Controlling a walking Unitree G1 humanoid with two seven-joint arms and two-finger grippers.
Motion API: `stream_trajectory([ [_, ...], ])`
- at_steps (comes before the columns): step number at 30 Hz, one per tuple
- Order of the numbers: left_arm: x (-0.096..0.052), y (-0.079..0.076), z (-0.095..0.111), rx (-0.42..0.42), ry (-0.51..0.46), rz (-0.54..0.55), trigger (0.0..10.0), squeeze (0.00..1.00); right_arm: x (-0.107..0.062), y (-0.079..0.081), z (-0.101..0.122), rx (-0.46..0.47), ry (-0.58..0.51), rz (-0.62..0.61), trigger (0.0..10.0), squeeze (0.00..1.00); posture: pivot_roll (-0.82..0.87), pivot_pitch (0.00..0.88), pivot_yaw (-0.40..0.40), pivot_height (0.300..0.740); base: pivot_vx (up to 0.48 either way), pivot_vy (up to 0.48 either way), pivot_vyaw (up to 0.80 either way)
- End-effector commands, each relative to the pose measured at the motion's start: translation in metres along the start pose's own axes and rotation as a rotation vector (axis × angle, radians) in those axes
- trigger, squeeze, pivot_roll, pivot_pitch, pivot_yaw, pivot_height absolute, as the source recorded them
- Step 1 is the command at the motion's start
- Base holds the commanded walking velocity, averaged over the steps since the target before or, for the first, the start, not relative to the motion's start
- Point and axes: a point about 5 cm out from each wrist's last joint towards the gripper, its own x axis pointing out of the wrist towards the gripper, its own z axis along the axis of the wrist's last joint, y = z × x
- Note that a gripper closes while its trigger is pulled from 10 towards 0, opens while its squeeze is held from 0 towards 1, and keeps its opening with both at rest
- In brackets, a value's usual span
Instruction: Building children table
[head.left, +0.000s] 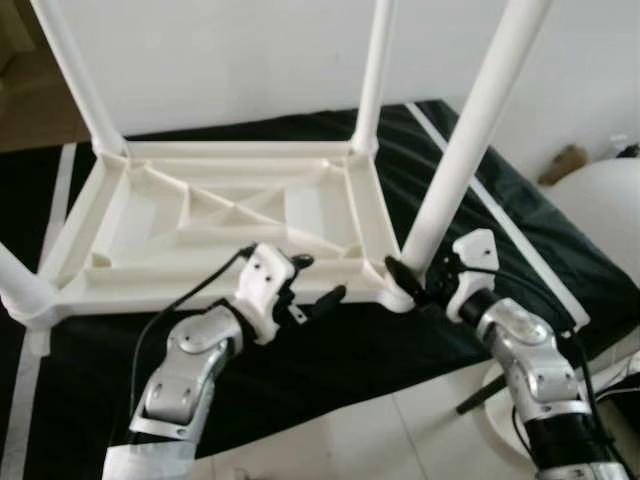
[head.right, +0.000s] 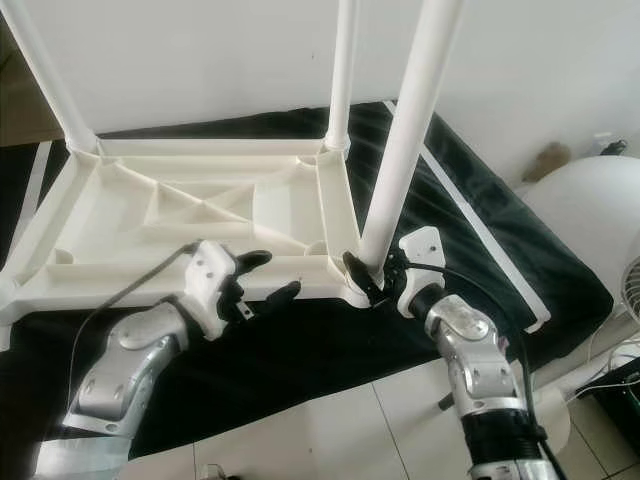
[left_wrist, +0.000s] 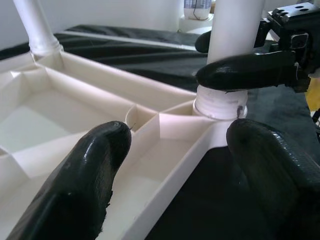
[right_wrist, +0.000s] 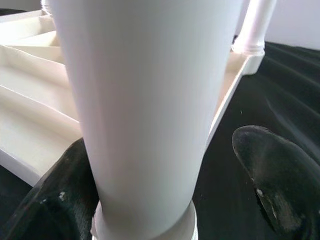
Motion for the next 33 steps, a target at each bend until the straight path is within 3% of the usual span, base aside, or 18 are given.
stream_trajectory([
  [1, 0.002, 0.001, 0.004, 0.014, -0.006, 0.050, 10.0, 0.00, 0.001, 0.000, -0.002, 0.008, 0.011, 0.059, 10.0, 0.00, 0.00, 0.061, -0.047, 0.740, 0.000, 0.000, 0.00],
  [12, 0.008, -0.002, 0.009, 0.024, -0.012, 0.038, 10.0, 0.00, 0.012, 0.007, -0.002, 0.023, -0.006, 0.168, 10.0, 0.00, 0.00, 0.039, -0.054, 0.740, 0.000, 0.000, 0.00],
  [13, 0.008, -0.003, 0.009, 0.023, -0.014, 0.040, 10.0, 0.00, 0.013, 0.008, -0.003, 0.018, -0.007, 0.176, 4.4, 0.00, 0.00, 0.037, -0.054, 0.740, 0.000, 0.000, 0.00],
  [14, 0.009, -0.004, 0.009, 0.022, -0.018, 0.040, 10.0, 0.00, 0.013, 0.010, -0.004, 0.015, -0.006, 0.182, 4.4, 0.00, 0.00, 0.032, -0.054, 0.740, 0.000, 0.000, 0.00],
  [16, 0.010, -0.007, 0.009, 0.022, -0.020, 0.036, 10.0, 0.00, 0.014, 0.010, -0.006, 0.013, -0.006, 0.177, 0.0, 0.00, 0.00, 0.029, -0.052, 0.740, 0.000, 0.000, 0.00],
  [26, 0.013, -0.009, 0.011, 0.030, -0.029, 0.023, 10.0, 0.00, 0.013, 0.004, -0.011, 0.030, 0.011, 0.123, 0.0, 0.00, 0.00, 0.016, -0.050, 0.740, 0.000, 0.000, 0.00],
  [27, 0.013, -0.010, 0.010, 0.030, -0.028, 0.021, 10.0, 0.00, 0.012, 0.003, -0.012, 0.035, 0.011, 0.111, 10.0, 0.00, 0.00, 0.015, -0.050, 0.740, 0.000, 0.000, 0.00],
  [33, 0.013, -0.011, 0.009, 0.030, -0.025, 0.014, 10.0, 0.00, 0.011, -0.001, -0.014, 0.040, 0.020, 0.030, 10.0, 0.00, 0.00, 0.012, -0.050, 0.740, 0.000, 0.000, 0.00],
])
